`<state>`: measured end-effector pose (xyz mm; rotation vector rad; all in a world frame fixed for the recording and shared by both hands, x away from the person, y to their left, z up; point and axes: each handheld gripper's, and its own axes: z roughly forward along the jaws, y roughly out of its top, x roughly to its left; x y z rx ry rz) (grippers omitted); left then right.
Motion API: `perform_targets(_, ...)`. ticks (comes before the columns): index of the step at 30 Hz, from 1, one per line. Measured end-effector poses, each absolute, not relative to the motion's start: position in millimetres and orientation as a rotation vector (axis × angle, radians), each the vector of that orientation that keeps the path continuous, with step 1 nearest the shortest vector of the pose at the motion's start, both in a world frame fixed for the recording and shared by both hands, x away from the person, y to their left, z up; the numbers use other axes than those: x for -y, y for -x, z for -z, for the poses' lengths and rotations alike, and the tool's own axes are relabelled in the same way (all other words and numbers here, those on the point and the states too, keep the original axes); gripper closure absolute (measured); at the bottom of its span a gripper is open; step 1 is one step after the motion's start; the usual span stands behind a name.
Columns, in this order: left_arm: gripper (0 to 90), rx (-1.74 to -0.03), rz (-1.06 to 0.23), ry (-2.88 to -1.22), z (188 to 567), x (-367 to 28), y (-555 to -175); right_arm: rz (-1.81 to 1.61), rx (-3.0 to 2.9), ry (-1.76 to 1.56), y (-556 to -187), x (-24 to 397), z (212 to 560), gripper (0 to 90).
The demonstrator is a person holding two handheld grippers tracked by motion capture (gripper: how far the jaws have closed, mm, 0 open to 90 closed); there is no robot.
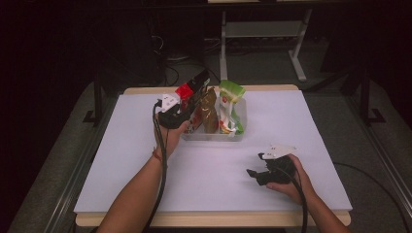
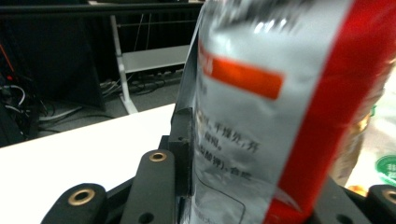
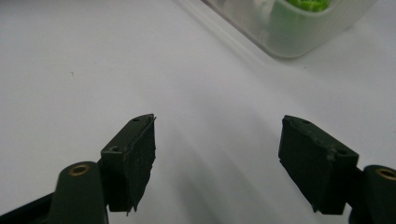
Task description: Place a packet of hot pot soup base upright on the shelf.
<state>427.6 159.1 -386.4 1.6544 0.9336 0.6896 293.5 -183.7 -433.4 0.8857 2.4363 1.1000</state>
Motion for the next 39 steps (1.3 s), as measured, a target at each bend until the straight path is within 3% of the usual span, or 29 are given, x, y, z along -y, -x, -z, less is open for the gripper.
perform_targets(7, 63.4, -0.858, -0.719, -1.652, 363.0, -163.7, -414.9, -1.106, -2.389, -0.861, -290.4, 183.8, 428.0, 26.9)
perform_targets(16, 50.7, -0.756, -0.761, -1.718, 350.7, -173.9, -395.0, -1.083, -2.339, -0.836, -287.8, 185.3, 422.0, 26.9)
perform_targets(39, 35.2, -0.653, -0.72, -1.817, 355.7, -204.0, -337.4, -1.059, -2.19, -0.841, -288.2, 191.3, 417.3, 22.8)
